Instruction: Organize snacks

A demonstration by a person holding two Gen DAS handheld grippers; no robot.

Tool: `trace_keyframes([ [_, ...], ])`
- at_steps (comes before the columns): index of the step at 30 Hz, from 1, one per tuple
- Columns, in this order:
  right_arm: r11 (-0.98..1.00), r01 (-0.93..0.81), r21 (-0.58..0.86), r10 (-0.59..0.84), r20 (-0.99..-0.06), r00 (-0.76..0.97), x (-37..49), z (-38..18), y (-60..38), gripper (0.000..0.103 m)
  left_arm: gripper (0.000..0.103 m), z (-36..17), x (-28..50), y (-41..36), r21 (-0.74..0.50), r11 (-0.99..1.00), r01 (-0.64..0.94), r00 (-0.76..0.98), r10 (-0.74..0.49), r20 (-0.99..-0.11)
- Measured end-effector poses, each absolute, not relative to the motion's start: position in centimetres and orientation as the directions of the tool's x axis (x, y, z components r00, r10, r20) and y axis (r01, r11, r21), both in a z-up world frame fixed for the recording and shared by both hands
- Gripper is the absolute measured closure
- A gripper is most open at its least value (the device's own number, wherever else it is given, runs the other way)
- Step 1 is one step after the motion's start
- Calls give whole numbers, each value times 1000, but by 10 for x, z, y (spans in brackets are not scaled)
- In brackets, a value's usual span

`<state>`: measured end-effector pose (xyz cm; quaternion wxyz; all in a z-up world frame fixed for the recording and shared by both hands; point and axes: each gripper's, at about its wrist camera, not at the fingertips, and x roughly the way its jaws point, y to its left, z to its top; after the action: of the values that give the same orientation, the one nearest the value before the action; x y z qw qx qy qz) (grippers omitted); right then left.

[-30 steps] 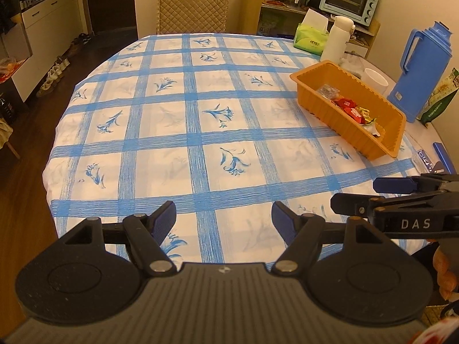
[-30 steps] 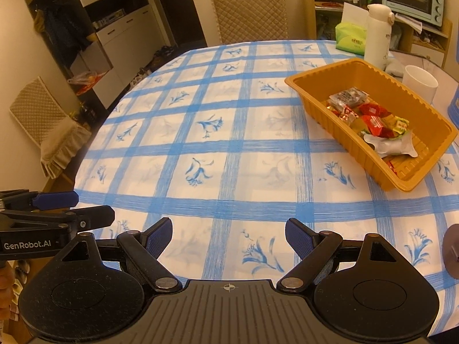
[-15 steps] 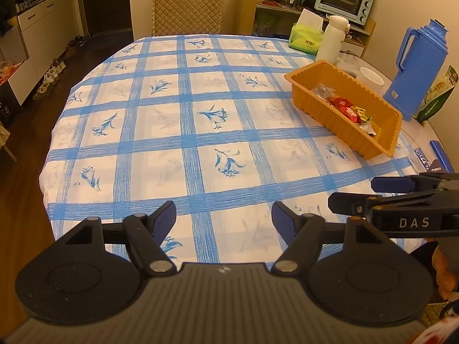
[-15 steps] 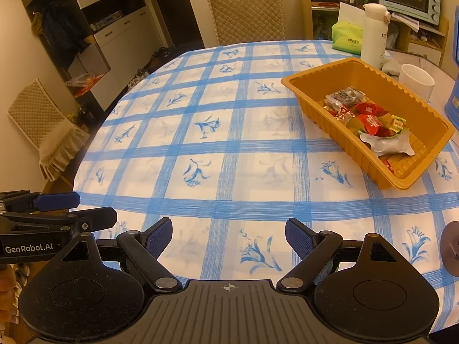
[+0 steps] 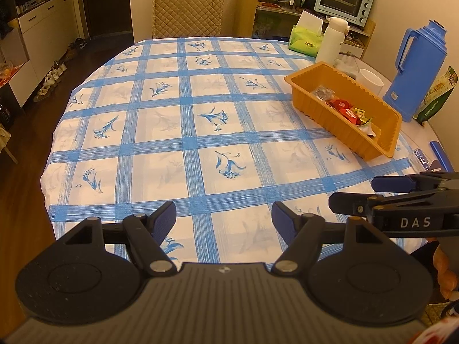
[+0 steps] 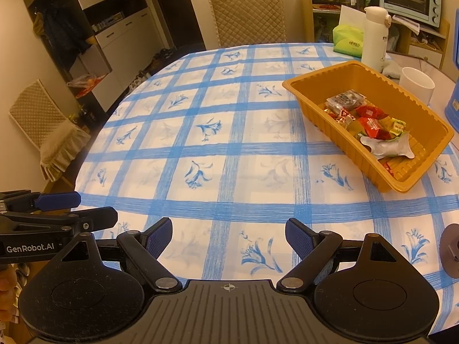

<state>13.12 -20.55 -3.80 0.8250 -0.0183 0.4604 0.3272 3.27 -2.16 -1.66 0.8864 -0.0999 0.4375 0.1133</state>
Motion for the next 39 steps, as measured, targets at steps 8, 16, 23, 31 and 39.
trace_keyframes([
  [8,786,-557,270,523,-771,364,131,-37,-205,17,31,-16,33,-21,-78,955,-287,593,113,-797],
  [16,785,-557,271,524,-770,364,131,-36,-205,17,31,-15,34,-21,-78,955,-287,593,113,-797],
  [23,785,-557,271,525,-770,364,131,-36,-204,17,31,-16,34,-21,-77,955,-286,594,113,-796],
  [31,786,-555,272,524,-770,364,132,-36,-204,17,31,-14,36,-21,-77,955,-286,596,114,-795],
  [39,787,-552,275,523,-772,362,135,-37,-201,18,31,-12,43,-16,-77,956,-283,598,113,-794],
])
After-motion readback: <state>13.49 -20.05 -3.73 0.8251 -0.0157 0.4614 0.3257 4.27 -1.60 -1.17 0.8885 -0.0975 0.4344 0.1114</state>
